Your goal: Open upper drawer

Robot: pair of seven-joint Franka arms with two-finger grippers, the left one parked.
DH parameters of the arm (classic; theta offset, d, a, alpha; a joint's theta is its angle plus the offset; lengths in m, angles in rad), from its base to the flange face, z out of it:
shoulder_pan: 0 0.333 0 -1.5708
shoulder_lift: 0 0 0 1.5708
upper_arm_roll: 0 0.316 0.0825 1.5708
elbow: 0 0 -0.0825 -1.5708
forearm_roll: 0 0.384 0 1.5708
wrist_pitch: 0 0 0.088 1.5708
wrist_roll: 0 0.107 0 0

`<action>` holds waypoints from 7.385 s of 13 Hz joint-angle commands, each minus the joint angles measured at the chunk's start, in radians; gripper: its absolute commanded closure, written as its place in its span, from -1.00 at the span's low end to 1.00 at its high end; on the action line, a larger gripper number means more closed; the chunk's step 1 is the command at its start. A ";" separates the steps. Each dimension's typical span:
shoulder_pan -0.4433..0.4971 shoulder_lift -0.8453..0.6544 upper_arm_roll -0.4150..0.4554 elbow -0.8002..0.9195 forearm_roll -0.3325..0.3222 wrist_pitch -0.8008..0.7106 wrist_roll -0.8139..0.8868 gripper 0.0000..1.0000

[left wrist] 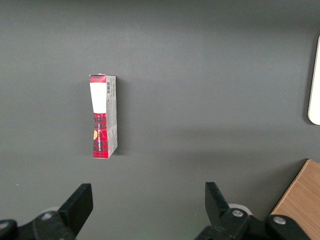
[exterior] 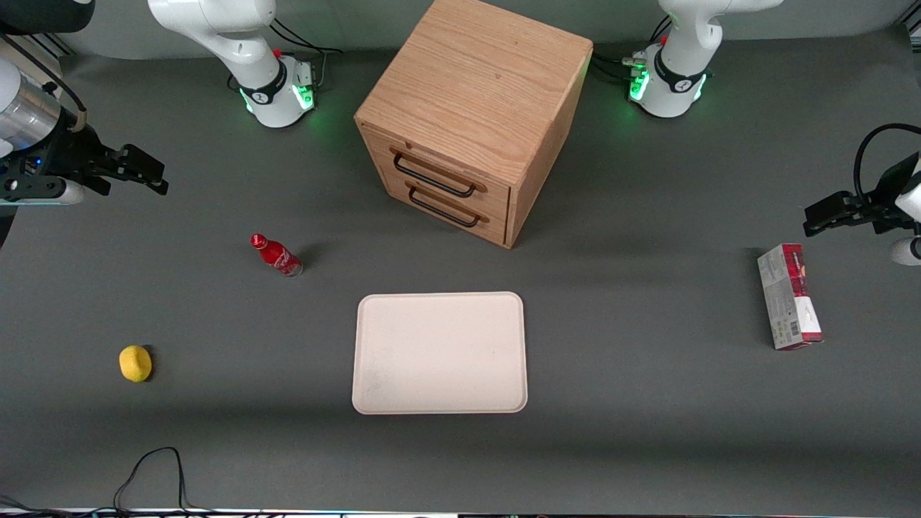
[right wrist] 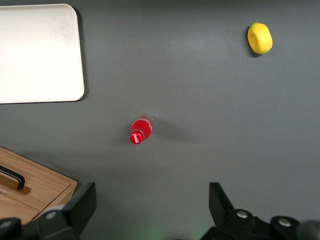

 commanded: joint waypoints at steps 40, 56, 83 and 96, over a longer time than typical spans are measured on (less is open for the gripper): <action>0.046 0.625 0.655 0.193 0.132 0.183 -0.456 -1.00; 0.029 0.705 0.641 0.230 -0.023 0.271 -0.505 -1.00; -0.024 0.638 0.353 0.577 -0.084 0.190 -0.491 -1.00; -0.018 -0.009 0.004 -0.060 -0.075 0.076 -0.114 -1.00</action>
